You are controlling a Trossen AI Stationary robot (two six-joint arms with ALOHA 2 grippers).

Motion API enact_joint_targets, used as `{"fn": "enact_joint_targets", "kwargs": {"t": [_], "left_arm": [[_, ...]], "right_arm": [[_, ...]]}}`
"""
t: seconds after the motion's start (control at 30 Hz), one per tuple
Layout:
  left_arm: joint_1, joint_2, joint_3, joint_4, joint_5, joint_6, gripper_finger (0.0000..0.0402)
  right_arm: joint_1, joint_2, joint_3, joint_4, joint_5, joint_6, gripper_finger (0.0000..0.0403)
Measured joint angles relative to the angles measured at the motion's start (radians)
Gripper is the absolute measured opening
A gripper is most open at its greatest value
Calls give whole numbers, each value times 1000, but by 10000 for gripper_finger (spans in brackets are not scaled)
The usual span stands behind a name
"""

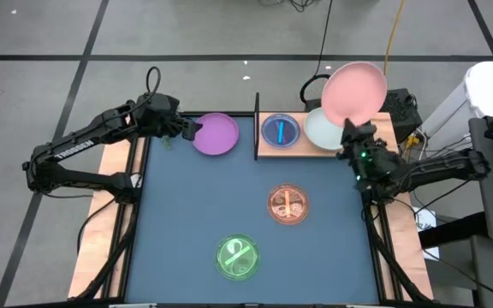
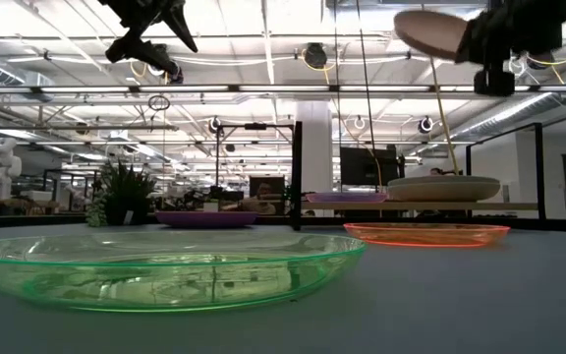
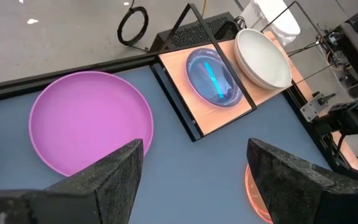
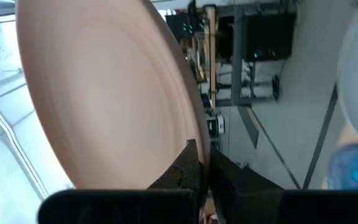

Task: Place and stack plates onto a shelf
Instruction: Stack the light brown plate on the light blue plate on the shelf

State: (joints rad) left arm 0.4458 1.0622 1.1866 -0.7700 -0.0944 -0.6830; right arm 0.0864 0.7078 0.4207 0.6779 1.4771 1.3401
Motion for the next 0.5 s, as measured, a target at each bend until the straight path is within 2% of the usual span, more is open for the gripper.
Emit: {"fn": "enact_joint_targets", "kwargs": {"t": [0.23,0.33,0.5], "left_arm": [[5,16,1,15,12,2,289],[7,33,1,23,30,1,289],[5,61,1,46,56,6,289]], "right_arm": [[9,0,224,5,92,-410,1],[18,-1,300,8,96,-615,1],[18,2,371,45,96,-825,1]]}}
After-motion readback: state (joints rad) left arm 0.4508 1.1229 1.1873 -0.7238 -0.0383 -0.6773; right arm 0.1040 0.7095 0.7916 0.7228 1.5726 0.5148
